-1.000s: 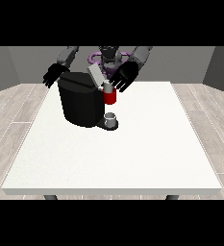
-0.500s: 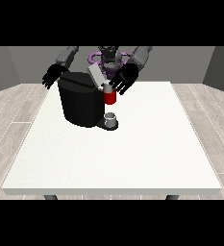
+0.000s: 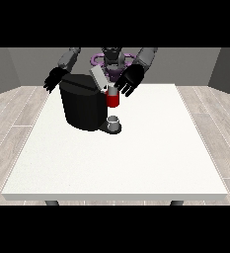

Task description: Insert the coffee pod into the coffee machine and close the lid

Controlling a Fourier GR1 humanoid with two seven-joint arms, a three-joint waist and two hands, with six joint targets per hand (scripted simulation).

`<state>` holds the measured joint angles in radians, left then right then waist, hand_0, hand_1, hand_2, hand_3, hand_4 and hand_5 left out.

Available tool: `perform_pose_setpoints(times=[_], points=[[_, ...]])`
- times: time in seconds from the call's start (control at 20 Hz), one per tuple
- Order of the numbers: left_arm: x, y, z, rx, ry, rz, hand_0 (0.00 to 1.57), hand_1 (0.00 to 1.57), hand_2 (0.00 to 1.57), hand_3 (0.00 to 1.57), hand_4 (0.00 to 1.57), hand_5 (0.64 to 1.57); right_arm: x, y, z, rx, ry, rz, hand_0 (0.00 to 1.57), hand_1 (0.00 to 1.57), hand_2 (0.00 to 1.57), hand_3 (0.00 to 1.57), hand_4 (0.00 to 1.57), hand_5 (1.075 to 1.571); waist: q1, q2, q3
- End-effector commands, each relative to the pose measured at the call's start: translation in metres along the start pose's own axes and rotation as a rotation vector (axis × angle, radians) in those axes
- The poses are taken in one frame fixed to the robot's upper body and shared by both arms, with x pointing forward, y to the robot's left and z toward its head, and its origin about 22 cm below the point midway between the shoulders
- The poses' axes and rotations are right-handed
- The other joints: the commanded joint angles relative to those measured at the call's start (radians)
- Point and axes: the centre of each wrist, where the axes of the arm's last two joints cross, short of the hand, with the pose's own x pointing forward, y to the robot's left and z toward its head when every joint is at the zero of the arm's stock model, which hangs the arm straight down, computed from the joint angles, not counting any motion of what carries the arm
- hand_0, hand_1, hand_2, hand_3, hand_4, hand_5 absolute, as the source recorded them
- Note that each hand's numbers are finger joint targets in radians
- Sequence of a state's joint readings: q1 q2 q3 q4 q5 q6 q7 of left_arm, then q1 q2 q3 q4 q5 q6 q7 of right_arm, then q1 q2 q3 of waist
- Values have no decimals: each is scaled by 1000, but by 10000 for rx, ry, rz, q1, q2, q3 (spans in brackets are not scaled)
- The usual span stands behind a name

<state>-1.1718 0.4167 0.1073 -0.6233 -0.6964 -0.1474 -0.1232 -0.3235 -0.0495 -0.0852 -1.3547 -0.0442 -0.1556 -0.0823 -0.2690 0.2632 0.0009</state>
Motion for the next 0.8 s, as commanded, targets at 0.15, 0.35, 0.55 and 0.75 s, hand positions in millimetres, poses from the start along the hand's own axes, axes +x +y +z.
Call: perform_pose_setpoints(times=[0.15,0.35,0.55,0.75], points=[[3,6,-1,189,-229,-324,1064,1064,1117,952,360,1571,1,13,-3,-19,-372,109,0,0,0,0,465,1571,189,199,-6],[-18,-4,6,-596,-173,-680,567,567,810,640,235,1571,17,18,-3,250,-29,70,0,0,0,0,419,1571,-124,59,-11],[-18,-10,7,-769,32,-988,0,0,0,0,0,1571,4,4,1,268,22,229,0,0,0,0,360,1571,-190,105,-8],[-16,-7,7,-1173,-85,-972,0,0,0,0,0,1571,-10,11,10,-269,290,14,0,0,0,0,387,1571,161,-306,-6]])
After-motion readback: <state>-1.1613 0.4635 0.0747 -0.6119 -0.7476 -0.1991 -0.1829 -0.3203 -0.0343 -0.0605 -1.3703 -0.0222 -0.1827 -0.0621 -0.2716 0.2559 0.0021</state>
